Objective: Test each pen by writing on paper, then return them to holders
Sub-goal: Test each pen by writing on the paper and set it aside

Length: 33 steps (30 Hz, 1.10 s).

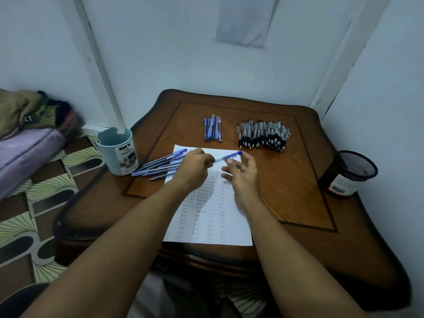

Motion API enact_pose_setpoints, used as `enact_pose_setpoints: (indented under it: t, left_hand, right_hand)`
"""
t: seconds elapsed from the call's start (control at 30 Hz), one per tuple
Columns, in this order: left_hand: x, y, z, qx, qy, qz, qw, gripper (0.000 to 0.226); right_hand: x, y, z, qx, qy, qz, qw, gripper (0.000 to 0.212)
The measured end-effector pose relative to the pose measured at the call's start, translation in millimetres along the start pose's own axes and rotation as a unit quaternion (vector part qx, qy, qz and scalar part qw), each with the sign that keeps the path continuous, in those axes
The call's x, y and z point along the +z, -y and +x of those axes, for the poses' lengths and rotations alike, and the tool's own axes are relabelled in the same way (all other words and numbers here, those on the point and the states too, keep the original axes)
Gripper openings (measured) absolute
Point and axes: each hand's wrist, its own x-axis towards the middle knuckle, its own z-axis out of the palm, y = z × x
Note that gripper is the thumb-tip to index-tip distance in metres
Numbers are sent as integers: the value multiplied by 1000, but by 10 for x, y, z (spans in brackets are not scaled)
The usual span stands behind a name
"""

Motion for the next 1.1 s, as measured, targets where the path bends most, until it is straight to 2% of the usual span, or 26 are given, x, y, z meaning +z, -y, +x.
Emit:
enact_pose_setpoints:
  t: [0.3, 0.47, 0.63, 0.73, 0.83, 1.0, 1.1]
  left_hand:
    - [-56, -99, -111, 14, 20, -29, 999, 29]
    - [-122, 116, -340, 20, 13, -11, 1000, 32]
    - [-185, 470, -644, 87, -24, 75, 993, 27]
    - [-145, 586, -760, 103, -50, 84, 990, 37]
    - [-70, 631, -865, 95, -67, 82, 990, 35]
    - [-29, 655, -894, 96, -80, 84, 989, 31]
    - [-18, 650, -895, 97, -87, 88, 988, 29]
  right_hand:
    - [15, 94, -3, -32, -35, 7, 999, 31]
    - [-33, 210, 32, -2, -64, 67, 996, 47]
    - [-101, 252, 24, 33, -117, 78, 990, 39]
    - [-111, 247, 22, 56, -146, 73, 985, 32]
    - [-111, 245, 29, 76, -167, 67, 981, 23]
    - [-150, 271, 6, 91, -137, 85, 983, 28]
    - [-160, 315, -12, 111, -86, 165, 976, 32]
